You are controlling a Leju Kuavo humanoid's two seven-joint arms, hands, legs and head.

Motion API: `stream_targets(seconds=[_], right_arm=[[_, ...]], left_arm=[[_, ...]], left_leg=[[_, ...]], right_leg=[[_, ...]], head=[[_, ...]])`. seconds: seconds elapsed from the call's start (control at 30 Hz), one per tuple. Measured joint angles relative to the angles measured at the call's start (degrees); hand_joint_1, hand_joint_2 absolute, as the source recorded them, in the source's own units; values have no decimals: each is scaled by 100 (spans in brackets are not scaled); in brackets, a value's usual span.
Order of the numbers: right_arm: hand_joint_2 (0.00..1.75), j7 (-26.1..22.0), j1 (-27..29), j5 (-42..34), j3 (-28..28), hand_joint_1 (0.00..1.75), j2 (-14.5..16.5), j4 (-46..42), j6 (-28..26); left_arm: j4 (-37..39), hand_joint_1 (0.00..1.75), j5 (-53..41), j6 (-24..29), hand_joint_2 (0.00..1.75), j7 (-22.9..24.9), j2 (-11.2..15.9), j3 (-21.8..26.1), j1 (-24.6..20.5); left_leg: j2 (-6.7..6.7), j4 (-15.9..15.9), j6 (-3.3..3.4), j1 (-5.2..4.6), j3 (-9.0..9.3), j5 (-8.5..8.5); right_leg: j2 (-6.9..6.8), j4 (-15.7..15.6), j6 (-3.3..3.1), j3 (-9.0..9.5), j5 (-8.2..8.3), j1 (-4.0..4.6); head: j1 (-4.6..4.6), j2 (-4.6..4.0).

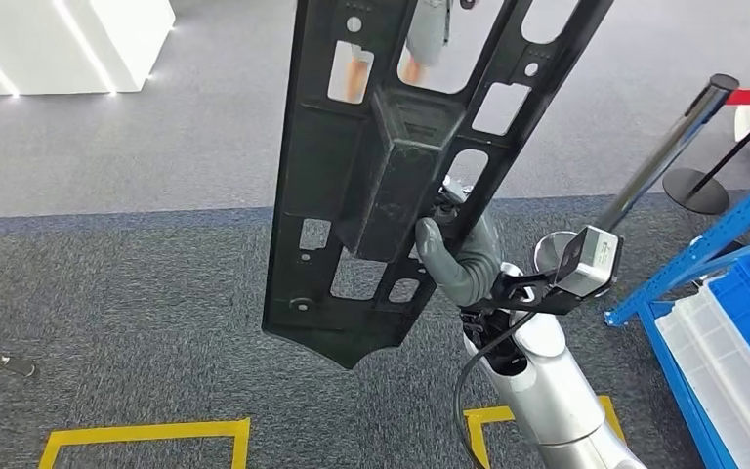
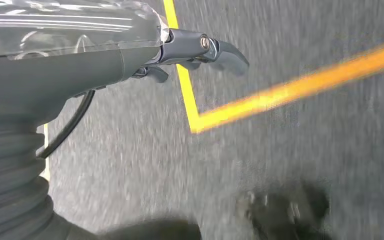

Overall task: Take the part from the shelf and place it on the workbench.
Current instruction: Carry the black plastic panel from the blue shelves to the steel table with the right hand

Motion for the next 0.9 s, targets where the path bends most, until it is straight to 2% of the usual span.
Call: stream_targets(seconds=[0.03, 0.07, 0.1, 0.13, 0.2, 0.27, 0.3, 0.33, 0.37, 0.4, 0.43, 0.5, 0.53, 0.57, 0.6, 0.63, 0.67, 0.7, 0.77, 0.8, 0.83, 0.87, 0.9], right_arm=[[175, 6, -3, 8, 1, 175, 1, -14, 1], [175, 11, -5, 15, 1, 175, 1, -25, 1], [175, 17, -10, 22, 2, 175, 2, -32, 2], [175, 21, -15, 27, 2, 175, 3, -37, 2], [175, 21, -26, 30, 1, 175, 4, -44, 3], [175, 21, -26, 28, -6, 175, 1, -37, 4], [175, 20, -23, 27, -9, 175, -1, -27, 5], [175, 22, -21, 26, -11, 175, -3, -16, 8], [175, 23, -20, 26, -11, 175, -3, -8, 9], [175, 23, -22, 25, -11, 175, -4, -3, 10], [175, 23, -28, 25, -11, 175, -4, -1, 13], [175, 22, -48, 14, -10, 175, -3, 5, 27], [175, 19, -60, 1, -9, 175, -2, 13, 49], [175, 18, -77, -15, -7, 175, 4, 26, 76], [175, 18, -100, -31, -4, 175, 16, 43, 104], [175, 17, -133, -45, -2, 175, 37, 64, 131], [175, 20, -169, -55, -1, 175, 64, 85, 149], [175, 21, -206, -63, 0, 175, 92, 104, 164], [175, 22, -260, -72, 0, 175, 132, 130, 194], [175, 26, -275, -74, 1, 175, 140, 141, 204], [175, 31, -280, -75, 4, 175, 147, 154, 211], [175, 40, -282, -75, 7, 175, 153, 165, 212], [175, 48, -285, -75, 10, 175, 162, 172, 212]], left_arm=[[0, 0, 2, -3, 175, -1, -2, -1, -2], [0, 0, 5, -5, 175, -2, -4, -1, 0], [0, 0, 9, -6, 175, 1, -7, -1, 9], [0, 0, 14, -7, 175, 7, -8, -1, 19], [0, 0, 22, -5, 175, 23, -8, 1, 20], [0, 0, 38, -4, 175, 40, -7, 1, -7], [0, 0, 45, -4, 175, 45, -7, 1, -19], [0, 0, 54, -5, 175, 51, -8, 2, -23], [0, 0, 58, -7, 175, 55, -9, 2, -22], [0, 0, 63, -7, 175, 57, -10, 3, -20], [0, 0, 68, -7, 175, 61, -11, 4, -20], [0, 0, 90, -6, 175, 67, -15, 5, -24], [0, 0, 107, -4, 175, 73, -16, 6, -27], [0, 0, 125, -1, 175, 78, -16, 8, -26], [0, 0, 146, 2, 175, 81, -16, 11, -21], [0, 0, 164, 8, 175, 84, -11, 21, -12], [0, 0, 181, 14, 175, 84, -9, 34, -5], [0, 0, 198, 24, 175, 82, -6, 49, -4], [0, 0, 219, 45, 175, 75, -2, 80, -14], [0, 0, 226, 54, 175, 67, 1, 90, -18], [0, 0, 232, 59, 175, 56, 3, 97, -18], [0, 0, 235, 63, 175, 44, 5, 101, -16], [0, 0, 238, 66, 175, 35, 6, 103, -10]], left_leg=[[56, -140, 44, -18, 63, 13], [35, -160, 91, -36, 63, 0], [-33, -167, 137, -30, 53, 12], [-92, -184, 173, -23, 56, 27], [-203, -222, 243, 1, 68, 64], [-320, -235, 281, 15, 67, 84], [-384, -232, 288, 13, 64, 86], [-460, -226, 291, 11, 64, 86], [-536, -218, 289, 11, 64, 85], [-617, -205, 284, 13, 65, 82], [-700, -190, 274, 17, 67, 76], [-844, -150, 232, 20, 47, 59], [-905, -137, 198, 23, 21, 60], [-967, -136, 158, 29, -9, 66], [-1031, -141, 115, 32, -40, 78], [-1066, -145, 76, 45, -60, 82], [-1009, -109, 41, 37, -83, 55], [-876, 20, 11, 26, -144, -29], [-525, 623, -35, 10, -419, -365], [-426, 1024, -50, 16, -610, -551], [-380, 1351, -60, 22, -767, -667], [-358, 1497, -64, 26, -835, -678], [-336, 1401, -61, 28, -779, -573]], right_leg=[[-49, 7, 24, 7, -12, 18], [-99, 8, 47, 12, -17, 32], [-154, 6, 72, 22, -21, 35], [-142, 21, 104, 29, -43, 22], [108, 253, 163, -59, -216, -13], [427, 972, 194, -394, -595, -33], [485, 1381, 201, -594, -758, -33], [507, 1677, 206, -747, -831, -33], [512, 1740, 205, -793, -777, -35], [525, 1563, 198, -726, -613, -41], [570, 1199, 189, -568, -381, -53], [831, 428, 168, -224, -58, -90], [945, 209, 160, -131, -2, -98], [1017, 120, 145, -98, -12, -97], [1000, 97, 126, -93, -16, -89], [922, 87, 92, -92, -8, -93], [854, 66, 52, -80, -2, -101], [772, 43, 12, -66, 4, -109], [602, 21, -49, -42, -4, -92], [510, 23, -67, -36, -12, -73], [419, 26, -77, -31, -22, -57], [332, 28, -83, -23, -33, -46], [250, 30, -84, -10, -46, -36]], head=[[1, 0], [1, 0], [1, 0], [1, 0], [0, 0], [1, 0], [1, 0], [1, 0], [1, 0], [1, 0], [1, 0], [1, 0], [2, 0], [2, 0], [1, 0], [1, 0], [0, 0], [-1, 0], [-1, 0], [-1, 0], [-1, 0], [-1, 0], [-1, 0]])
